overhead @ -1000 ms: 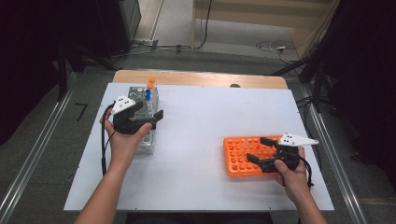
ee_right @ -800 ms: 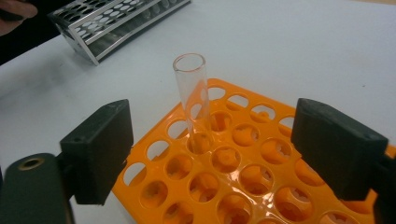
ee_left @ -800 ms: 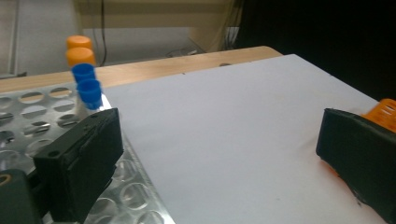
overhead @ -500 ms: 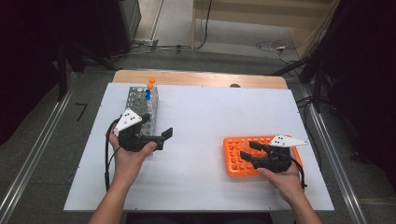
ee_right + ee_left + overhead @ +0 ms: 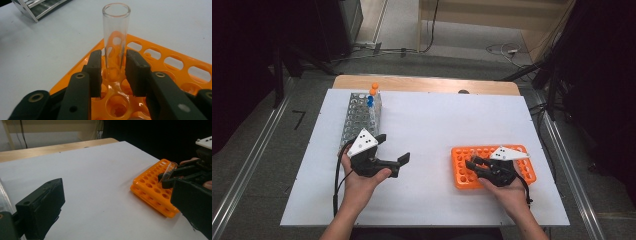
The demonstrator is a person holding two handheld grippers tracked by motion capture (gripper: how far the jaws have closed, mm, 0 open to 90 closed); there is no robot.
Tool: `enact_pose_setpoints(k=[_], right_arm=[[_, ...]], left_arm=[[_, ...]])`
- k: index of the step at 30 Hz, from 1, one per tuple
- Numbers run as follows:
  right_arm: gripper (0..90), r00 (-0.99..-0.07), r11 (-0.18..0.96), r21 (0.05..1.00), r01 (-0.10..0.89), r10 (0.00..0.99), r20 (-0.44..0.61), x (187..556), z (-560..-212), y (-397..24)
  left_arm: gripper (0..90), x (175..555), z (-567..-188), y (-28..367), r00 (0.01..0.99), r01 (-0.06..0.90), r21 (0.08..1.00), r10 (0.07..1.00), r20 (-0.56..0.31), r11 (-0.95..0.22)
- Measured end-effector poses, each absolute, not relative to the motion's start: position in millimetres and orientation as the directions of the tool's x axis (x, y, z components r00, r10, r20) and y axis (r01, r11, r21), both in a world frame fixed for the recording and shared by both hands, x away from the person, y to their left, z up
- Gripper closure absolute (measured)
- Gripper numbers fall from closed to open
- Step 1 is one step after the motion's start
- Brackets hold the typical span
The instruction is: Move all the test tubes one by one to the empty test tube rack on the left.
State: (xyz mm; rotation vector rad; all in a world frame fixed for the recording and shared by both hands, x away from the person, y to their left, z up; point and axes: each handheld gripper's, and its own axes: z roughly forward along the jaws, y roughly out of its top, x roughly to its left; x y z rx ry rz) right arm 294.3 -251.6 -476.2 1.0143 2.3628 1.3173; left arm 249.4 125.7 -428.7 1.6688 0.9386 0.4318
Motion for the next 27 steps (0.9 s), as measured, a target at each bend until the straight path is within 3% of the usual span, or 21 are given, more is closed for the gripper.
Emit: enact_pose_setpoints(k=[7, 19, 27], right_arm=[[73.6, -0.720, 0.373, 0.821, 0.433, 0.690, 0.067, 292.7, -476.7, -245.2], [73.9, -0.720, 0.305, 0.883, 0.356, 0.692, 0.052, 282.6, -450.2, -252.7], [73.9, -0.772, 0.338, 0.881, 0.330, 0.634, 0.046, 270.6, -443.8, -231.5]], left_arm=[[0.0, 248.2, -432.8, 121.0, 0.627, 0.375, 0.924, 0.756, -0.190, -0.079], [0.0, 244.1, -430.3, 104.4, 0.677, 0.372, 0.921, 0.712, -0.185, -0.114], [6.6, 238.8, -427.0, 89.8, 0.724, 0.356, 0.926, 0.664, -0.188, -0.127]])
